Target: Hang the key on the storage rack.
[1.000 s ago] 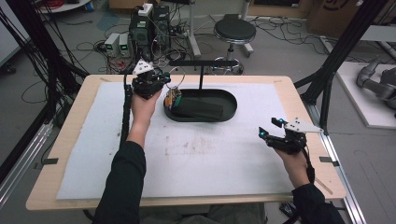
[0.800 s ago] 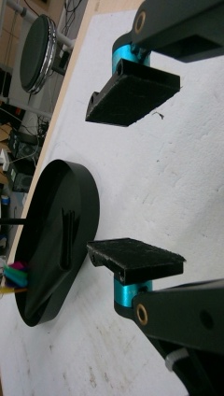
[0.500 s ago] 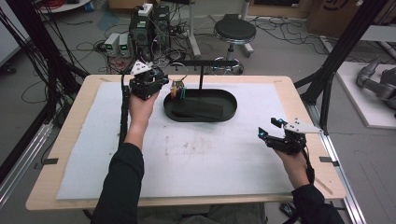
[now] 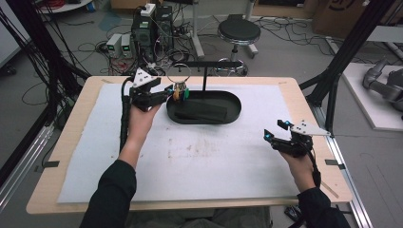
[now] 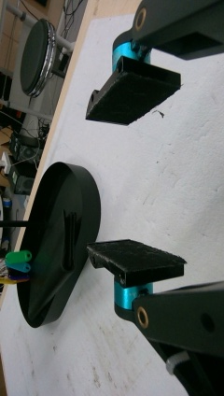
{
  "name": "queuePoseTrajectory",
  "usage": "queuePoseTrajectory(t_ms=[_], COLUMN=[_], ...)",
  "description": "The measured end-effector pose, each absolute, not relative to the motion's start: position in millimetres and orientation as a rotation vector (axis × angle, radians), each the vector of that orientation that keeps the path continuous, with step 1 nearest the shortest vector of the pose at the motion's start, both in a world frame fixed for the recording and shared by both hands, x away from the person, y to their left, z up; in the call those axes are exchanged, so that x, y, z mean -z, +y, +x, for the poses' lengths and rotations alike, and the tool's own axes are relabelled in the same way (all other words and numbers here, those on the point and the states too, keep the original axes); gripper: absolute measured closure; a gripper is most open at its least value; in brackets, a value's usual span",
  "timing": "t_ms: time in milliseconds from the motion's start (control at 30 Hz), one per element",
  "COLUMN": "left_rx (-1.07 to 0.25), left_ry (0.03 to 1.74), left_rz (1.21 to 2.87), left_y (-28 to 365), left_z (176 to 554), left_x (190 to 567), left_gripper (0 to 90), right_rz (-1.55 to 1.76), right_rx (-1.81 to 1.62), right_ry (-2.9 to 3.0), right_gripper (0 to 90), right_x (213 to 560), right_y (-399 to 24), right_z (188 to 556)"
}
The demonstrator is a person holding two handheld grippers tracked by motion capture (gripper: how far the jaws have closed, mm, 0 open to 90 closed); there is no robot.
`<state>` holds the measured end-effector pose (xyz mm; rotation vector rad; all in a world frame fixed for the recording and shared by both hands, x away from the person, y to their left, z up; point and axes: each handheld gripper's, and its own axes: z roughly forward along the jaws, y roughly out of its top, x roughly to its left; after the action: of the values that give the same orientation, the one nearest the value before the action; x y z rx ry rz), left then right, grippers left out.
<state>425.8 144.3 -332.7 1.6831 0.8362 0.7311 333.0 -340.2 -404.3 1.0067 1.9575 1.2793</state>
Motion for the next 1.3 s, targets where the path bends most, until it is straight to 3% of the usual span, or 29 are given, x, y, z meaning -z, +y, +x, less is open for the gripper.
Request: queuePoseTrajectory(t_ms=[433, 833, 1300], left_rx=[-0.701, -0.688, -0.668], left_ry=[0.755, 0.787, 0.863], left_rz=[1.688, 1.717, 1.647], left_y=[167.2, 200.6, 227.3], left_z=[367.6, 327.8, 314.7], left_x=[343.1, 380.5, 406.3], left_gripper=[32.7, 25.5, 25.3], right_rz=[1.059, 1.112, 1.123], right_rx=[-1.281, -1.276, -1.268], right_ry=[1.949, 1.945, 1.943], right_gripper=[26.2, 22.2, 22.0], right_x=[406.0, 409.0, 409.7], right_y=[-342.4, -347.8, -349.4], right_z=[338.1, 346.0, 348.0])
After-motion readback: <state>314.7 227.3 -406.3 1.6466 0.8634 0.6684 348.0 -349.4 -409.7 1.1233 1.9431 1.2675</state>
